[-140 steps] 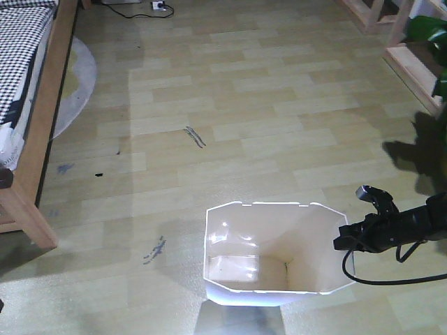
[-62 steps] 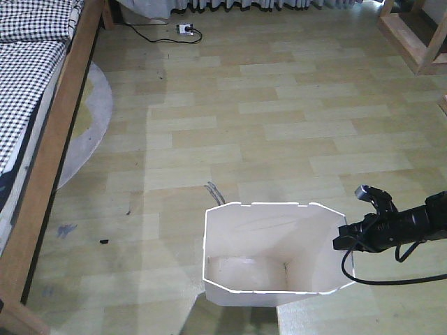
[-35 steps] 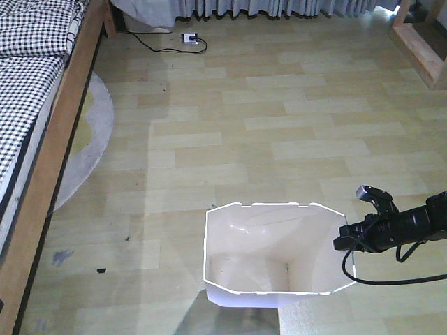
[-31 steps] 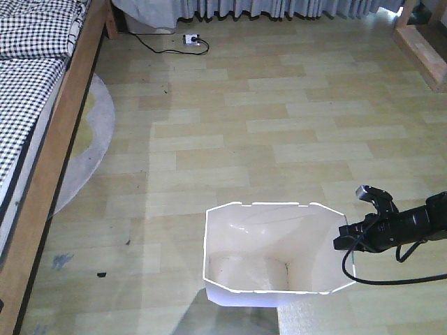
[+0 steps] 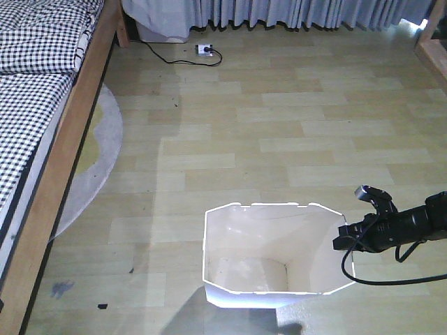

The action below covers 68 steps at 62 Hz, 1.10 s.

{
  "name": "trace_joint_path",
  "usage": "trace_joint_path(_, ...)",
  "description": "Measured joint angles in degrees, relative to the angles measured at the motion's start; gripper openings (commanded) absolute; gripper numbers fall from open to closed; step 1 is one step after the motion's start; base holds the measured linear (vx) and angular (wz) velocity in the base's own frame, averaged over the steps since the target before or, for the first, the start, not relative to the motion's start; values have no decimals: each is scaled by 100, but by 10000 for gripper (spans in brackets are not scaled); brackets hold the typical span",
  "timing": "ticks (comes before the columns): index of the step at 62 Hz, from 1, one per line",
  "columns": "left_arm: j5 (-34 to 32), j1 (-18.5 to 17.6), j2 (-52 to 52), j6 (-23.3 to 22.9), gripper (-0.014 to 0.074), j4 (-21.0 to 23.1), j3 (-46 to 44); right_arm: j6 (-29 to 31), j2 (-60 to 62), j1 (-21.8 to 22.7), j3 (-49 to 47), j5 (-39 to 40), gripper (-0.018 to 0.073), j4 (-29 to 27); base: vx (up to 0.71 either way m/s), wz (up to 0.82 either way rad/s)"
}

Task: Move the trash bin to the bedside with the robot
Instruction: 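Carry the held bin with the right gripper to the floor beside the bed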

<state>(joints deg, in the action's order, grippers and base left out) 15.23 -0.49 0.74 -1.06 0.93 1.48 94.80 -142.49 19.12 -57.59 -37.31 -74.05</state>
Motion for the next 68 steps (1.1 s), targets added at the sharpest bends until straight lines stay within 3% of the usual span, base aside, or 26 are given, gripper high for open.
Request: trace_joint_path(68, 0, 0, 0, 0, -6, 0, 0, 0, 0, 0, 0, -4, -5, 0, 25, 0)
